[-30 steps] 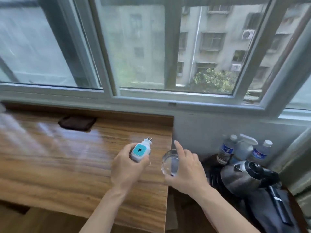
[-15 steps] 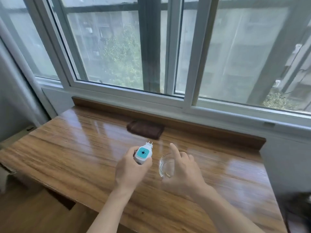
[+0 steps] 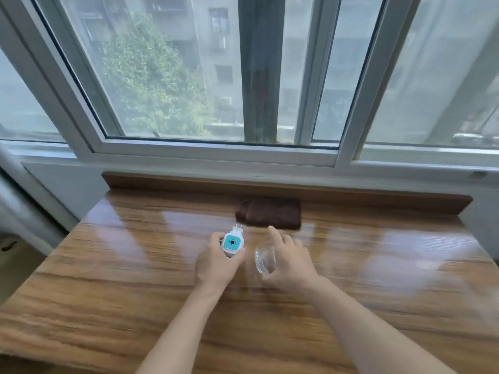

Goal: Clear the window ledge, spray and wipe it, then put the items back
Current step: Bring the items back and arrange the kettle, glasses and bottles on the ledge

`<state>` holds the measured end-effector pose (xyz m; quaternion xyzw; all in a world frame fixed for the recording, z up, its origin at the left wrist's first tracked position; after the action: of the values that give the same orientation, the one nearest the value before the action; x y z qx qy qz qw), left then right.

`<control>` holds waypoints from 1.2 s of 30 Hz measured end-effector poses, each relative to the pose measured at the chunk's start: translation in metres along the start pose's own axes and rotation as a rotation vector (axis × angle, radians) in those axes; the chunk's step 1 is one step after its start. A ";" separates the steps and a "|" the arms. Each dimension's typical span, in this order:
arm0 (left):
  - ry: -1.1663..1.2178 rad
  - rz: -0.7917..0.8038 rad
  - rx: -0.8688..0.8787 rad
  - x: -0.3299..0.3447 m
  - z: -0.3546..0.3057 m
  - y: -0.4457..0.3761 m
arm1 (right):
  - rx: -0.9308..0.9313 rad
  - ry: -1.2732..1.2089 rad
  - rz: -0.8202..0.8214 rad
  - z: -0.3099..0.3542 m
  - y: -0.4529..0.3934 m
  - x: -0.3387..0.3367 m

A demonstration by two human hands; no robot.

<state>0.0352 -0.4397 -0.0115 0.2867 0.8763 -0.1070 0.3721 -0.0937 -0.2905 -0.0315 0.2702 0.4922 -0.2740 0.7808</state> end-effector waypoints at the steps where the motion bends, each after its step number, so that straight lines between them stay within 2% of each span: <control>1: 0.010 0.000 0.003 0.002 0.001 -0.005 | 0.019 0.000 0.001 0.001 -0.004 0.002; 13: -0.003 0.002 0.026 0.017 0.011 -0.023 | 0.092 0.050 0.043 -0.008 -0.018 0.019; 17: -0.136 -0.168 0.194 0.015 -0.014 -0.014 | 0.100 -0.010 -0.035 -0.019 -0.008 0.009; 22: 0.069 -0.258 0.498 0.029 -0.083 0.019 | 0.112 -0.058 -0.183 -0.048 0.015 -0.020; 28: 0.195 -0.115 0.596 0.089 -0.155 0.059 | 0.208 -0.094 -0.268 -0.125 0.058 -0.066; 36: 0.164 0.093 0.703 0.212 -0.261 0.142 | 0.399 -0.111 -0.384 -0.288 0.163 -0.131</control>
<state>-0.1552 -0.1299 0.0237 0.4443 0.7989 -0.3613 0.1840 -0.2068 0.0443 0.0067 0.3048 0.4272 -0.5228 0.6718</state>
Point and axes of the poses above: each hand's wrist, its own y-axis away from the middle knuckle, its own x-axis out of the palm, z = x × y, the point moved 8 cm from there along -y, towards the middle knuckle, and after that the axes turned 1 degree about -y, right-handed, at the moved point
